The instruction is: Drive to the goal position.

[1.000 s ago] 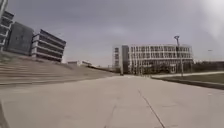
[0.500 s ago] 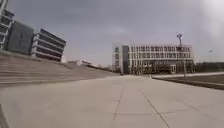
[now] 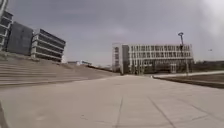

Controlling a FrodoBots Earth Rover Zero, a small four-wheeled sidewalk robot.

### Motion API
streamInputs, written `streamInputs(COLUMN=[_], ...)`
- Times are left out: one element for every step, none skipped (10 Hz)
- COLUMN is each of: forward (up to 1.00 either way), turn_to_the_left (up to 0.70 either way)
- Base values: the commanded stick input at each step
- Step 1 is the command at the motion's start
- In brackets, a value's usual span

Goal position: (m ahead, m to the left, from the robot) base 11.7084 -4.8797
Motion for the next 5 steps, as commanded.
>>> streamInputs(forward=[0.70, 0.70, 0.70, 0.70, 0.70], turn_to_the_left=[0.00, 0.00, 0.00, 0.00, 0.00])
